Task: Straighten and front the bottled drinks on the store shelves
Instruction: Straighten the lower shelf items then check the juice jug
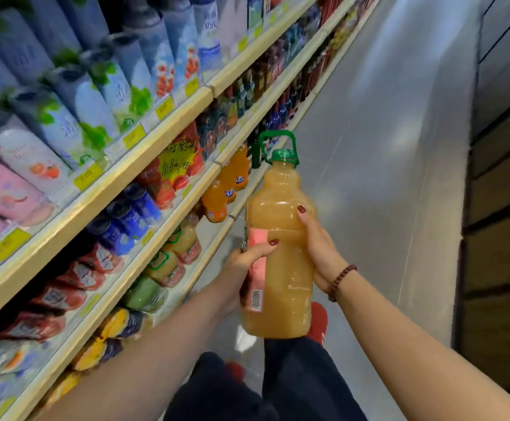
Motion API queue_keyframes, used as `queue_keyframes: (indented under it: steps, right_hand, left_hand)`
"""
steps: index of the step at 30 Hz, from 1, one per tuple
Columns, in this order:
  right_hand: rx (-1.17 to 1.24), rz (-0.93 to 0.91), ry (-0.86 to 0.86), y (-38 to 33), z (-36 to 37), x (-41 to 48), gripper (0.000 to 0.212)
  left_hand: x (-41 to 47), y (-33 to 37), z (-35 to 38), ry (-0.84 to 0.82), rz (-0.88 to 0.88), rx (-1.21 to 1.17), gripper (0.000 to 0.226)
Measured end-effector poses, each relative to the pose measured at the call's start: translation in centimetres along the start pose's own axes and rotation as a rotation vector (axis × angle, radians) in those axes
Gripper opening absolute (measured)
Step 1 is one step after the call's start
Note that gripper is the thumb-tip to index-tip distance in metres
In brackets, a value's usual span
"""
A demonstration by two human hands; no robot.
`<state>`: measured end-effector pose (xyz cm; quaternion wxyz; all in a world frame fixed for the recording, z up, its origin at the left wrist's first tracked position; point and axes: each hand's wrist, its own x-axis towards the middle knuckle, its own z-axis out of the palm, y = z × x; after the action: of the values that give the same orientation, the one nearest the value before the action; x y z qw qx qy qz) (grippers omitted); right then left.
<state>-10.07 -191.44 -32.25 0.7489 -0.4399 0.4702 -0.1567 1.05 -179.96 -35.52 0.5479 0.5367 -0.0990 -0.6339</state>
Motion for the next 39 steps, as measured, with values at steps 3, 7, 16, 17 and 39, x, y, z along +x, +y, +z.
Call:
queue_keyframes:
  steps: [3, 7, 16, 17, 39]
  right_hand:
    - [-0.070, 0.028, -0.093, -2.3, -1.7, 4.6, 0.058]
    - [-0.226, 0.076, -0.224, -5.3, -3.3, 9.9, 0.062]
    - [-0.388, 0.223, -0.547, -6.9, -1.8, 16.8, 0.060]
    - [-0.397, 0.237, -0.566, -6.8, -1.4, 17.2, 0.063]
    - [-0.695, 0.234, -0.757, 13.1, 0.3, 44.8, 0.108]
  left_hand:
    - [3.2, 0.9, 1.8, 0.110, 0.061, -0.030, 0.077]
    - [6.3, 1.4, 4.6, 0.278, 0.097, -0.156, 0.056]
    - [9.4, 1.6, 5.8, 0.564, 0.142, -0.282, 0.067]
    - [9.8, 1.4, 5.3, 0.576, 0.149, -0.295, 0.070]
    - [34.1, -12.7, -8.2, 1.042, 0.186, -0.662, 0.063]
